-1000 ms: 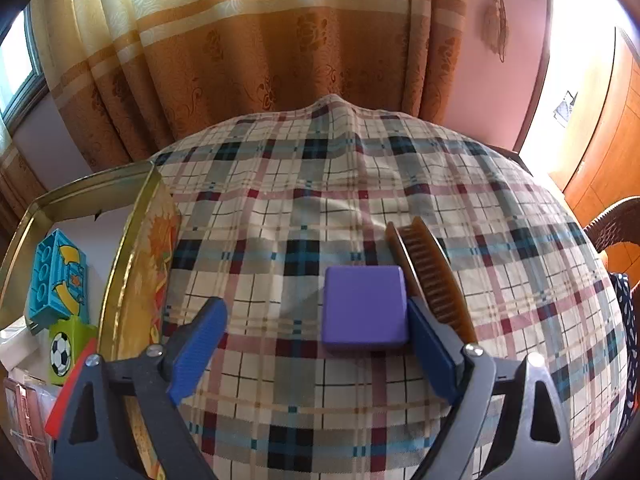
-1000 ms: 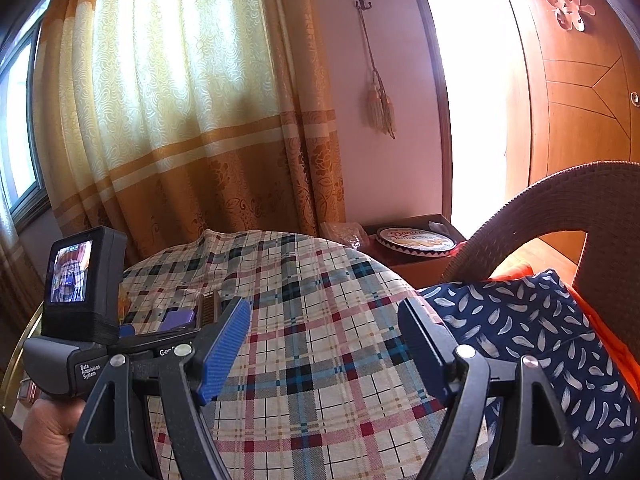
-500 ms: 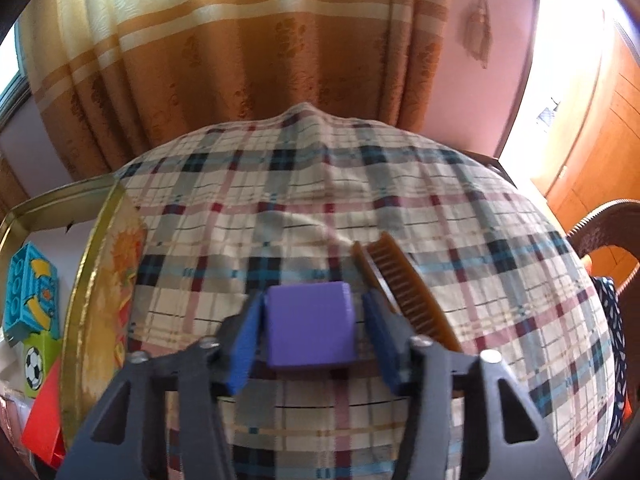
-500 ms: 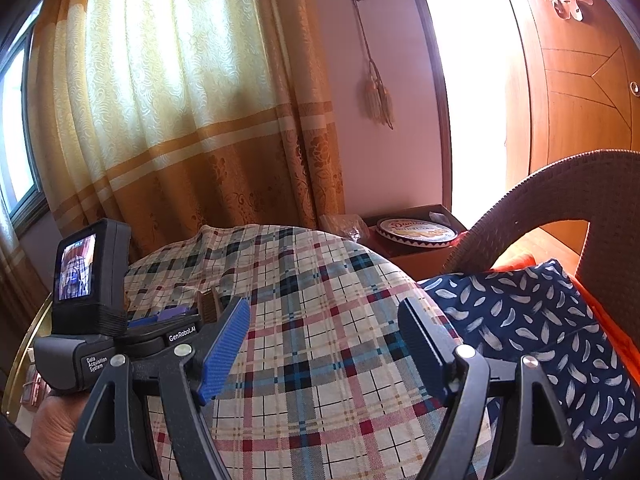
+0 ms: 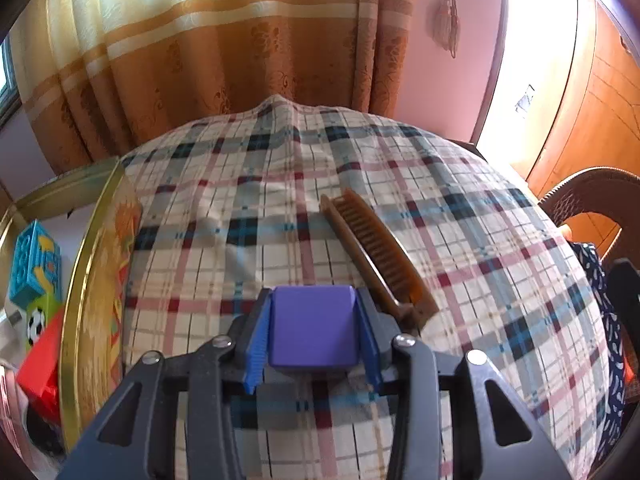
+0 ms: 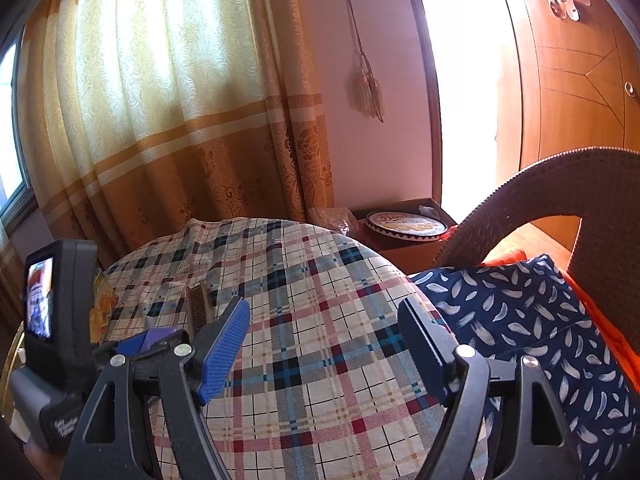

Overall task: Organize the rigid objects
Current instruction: 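Lift the purple block with the left gripper while the right grasps the brown comb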

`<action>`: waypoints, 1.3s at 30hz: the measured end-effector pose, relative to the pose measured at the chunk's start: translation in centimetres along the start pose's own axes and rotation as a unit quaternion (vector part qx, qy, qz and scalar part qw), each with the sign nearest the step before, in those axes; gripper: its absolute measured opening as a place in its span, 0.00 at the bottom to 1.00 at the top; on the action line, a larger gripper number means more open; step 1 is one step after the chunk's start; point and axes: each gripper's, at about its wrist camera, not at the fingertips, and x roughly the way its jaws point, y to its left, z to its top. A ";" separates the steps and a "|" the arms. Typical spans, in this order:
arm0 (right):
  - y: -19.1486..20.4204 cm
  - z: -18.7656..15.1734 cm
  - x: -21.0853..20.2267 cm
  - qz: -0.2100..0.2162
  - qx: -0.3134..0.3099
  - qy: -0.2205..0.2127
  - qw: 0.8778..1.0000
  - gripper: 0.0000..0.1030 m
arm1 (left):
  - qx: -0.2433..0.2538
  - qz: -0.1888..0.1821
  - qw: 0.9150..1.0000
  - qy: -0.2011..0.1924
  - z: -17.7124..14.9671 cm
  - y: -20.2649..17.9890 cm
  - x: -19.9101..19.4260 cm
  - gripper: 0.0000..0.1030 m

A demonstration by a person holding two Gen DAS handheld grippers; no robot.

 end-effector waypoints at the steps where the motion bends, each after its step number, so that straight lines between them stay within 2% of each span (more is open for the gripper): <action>1: 0.0 0.0 0.0 -0.001 0.000 0.000 1.000 0.76 | -0.002 0.000 1.000 0.000 -0.2 0.0 -0.2 0.38; 8: -0.2 0.0 0.5 -0.009 0.007 0.012 1.000 0.76 | 0.003 -0.002 1.000 0.000 -1.7 0.1 -1.5 0.38; 13: 0.8 0.0 0.5 -0.005 -0.019 0.012 1.000 0.76 | -0.003 0.004 1.000 0.001 -3.2 0.3 -2.8 0.38; 18: 2.1 0.1 2.0 0.031 -0.048 0.044 0.997 0.76 | -0.004 0.005 1.000 0.001 -4.7 0.5 -4.0 0.38; 24: 3.5 1.2 4.5 0.087 -0.058 0.076 0.992 0.76 | -0.037 0.005 0.999 0.014 -5.2 2.0 -4.7 0.38; 27: 4.7 1.3 6.1 0.105 -0.071 0.101 0.987 0.68 | -0.037 0.006 0.999 0.016 -5.3 2.1 -4.7 0.38; 29: 5.7 1.3 7.2 0.125 -0.080 0.123 0.981 0.68 | -0.034 0.008 0.999 0.015 -5.3 2.1 -4.6 0.38; 33: 8.0 1.0 8.4 0.138 -0.125 0.130 0.974 0.68 | -0.030 0.012 0.999 0.015 -5.3 2.0 -4.5 0.38; 36: 8.6 0.9 10.1 0.154 -0.114 0.162 0.968 0.68 | -0.031 0.012 0.999 0.015 -5.3 1.9 -4.5 0.38; 39: 9.2 0.8 11.0 0.159 -0.117 0.176 0.964 0.68 | -0.026 0.015 0.999 0.015 -5.2 1.7 -4.4 0.38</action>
